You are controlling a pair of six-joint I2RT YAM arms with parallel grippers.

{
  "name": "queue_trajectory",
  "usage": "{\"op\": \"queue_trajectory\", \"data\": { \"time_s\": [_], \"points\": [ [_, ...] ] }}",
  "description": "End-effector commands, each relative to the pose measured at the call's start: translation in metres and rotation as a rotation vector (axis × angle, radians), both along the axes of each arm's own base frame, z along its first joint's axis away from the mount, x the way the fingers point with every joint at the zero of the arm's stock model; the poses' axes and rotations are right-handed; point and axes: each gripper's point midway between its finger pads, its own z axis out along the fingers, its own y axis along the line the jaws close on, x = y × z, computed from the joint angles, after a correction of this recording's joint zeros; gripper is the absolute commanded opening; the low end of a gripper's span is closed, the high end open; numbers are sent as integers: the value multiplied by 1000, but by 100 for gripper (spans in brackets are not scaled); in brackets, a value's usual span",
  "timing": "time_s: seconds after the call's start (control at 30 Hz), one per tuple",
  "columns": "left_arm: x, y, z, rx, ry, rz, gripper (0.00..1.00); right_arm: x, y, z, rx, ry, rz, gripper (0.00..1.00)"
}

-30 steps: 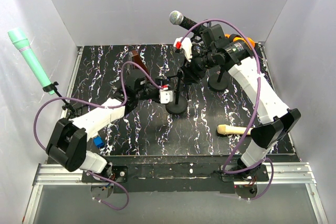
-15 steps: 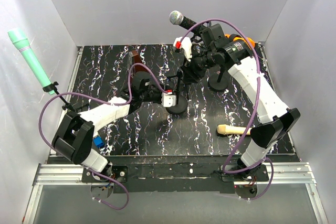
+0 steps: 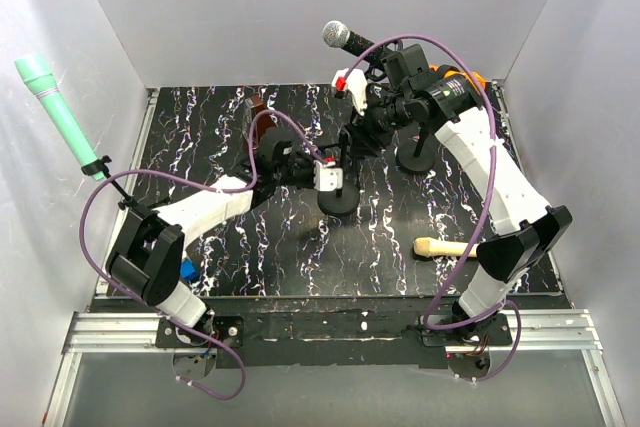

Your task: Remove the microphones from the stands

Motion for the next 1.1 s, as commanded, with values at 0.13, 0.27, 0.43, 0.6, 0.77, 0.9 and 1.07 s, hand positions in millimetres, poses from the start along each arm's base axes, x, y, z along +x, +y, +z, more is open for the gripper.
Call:
{"op": "queue_trajectory", "data": {
  "time_s": [0.13, 0.27, 0.43, 0.6, 0.77, 0.9, 1.07],
  "points": [
    [-31, 9, 1, -22, 605, 114, 0, -3, 3, 18, 25, -42, 36, 53],
    [-37, 14, -1, -72, 904, 158, 0, -5, 3, 18, 29, -34, 39, 53],
    [-44, 19, -18, -78, 1285, 239, 0, -8, 5, 20, 39, -31, 46, 52],
    [-55, 22, -44, -19, 1758, 346, 0, -9, 6, 21, 46, -29, 49, 52],
    [-47, 24, -52, -59, 1859, 507, 3, -9, 6, 22, 53, -21, 45, 52],
    [-38, 28, -47, -67, 1849, 571, 36, -9, 9, 23, 64, -13, 40, 52],
    [-27, 24, -14, -133, 1721, 483, 49, -8, 10, 25, 68, -15, 35, 52]
  ]
}}
